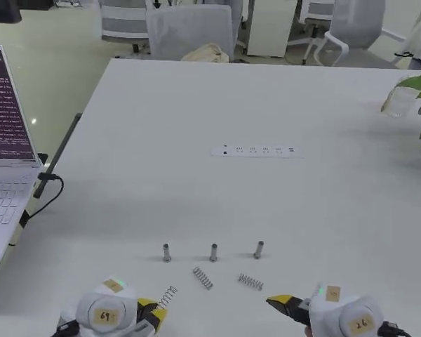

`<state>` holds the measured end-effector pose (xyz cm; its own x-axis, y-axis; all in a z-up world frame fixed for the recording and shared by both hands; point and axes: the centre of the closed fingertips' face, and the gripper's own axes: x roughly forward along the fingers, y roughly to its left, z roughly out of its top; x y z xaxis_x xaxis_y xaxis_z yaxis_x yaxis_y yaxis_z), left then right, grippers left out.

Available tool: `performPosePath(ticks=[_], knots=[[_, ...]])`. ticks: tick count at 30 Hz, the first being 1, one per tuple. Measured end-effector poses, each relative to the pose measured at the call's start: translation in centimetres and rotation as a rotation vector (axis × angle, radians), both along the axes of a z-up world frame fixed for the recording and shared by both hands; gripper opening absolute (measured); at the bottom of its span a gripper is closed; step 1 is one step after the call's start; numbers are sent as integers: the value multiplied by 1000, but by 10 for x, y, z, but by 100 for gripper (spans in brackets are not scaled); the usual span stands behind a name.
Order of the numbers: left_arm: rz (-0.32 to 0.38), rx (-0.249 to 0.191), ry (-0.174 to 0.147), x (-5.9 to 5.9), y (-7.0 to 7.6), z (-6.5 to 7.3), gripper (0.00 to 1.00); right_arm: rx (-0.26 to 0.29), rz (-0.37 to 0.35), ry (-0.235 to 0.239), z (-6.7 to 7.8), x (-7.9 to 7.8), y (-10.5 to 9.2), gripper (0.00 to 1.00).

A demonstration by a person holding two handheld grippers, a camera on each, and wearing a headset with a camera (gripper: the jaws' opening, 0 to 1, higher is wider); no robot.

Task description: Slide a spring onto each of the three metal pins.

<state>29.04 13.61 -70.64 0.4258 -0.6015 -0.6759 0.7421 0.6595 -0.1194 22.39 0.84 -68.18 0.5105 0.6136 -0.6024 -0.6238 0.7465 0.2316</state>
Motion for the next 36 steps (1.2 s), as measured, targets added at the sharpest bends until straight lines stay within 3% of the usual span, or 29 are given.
performPosePath(ticks=[8,11,18,21,30,36], knots=[[-77,-15,-41,-2,-10,20,2,21,26,-16,6,6,9,55],[-136,-24,-58,-5,-18,28,2,32,26,-25,6,10,11,53],[-282,-29,-73,-21,-39,36,2,52,32,-33,8,14,16,48],[-355,-58,-72,-31,-51,40,2,41,52,-26,4,13,17,46],[-481,-57,-72,-55,-69,40,2,64,87,-39,9,12,23,38],[-540,-53,-81,-63,-75,41,2,92,114,-49,14,11,28,30]])
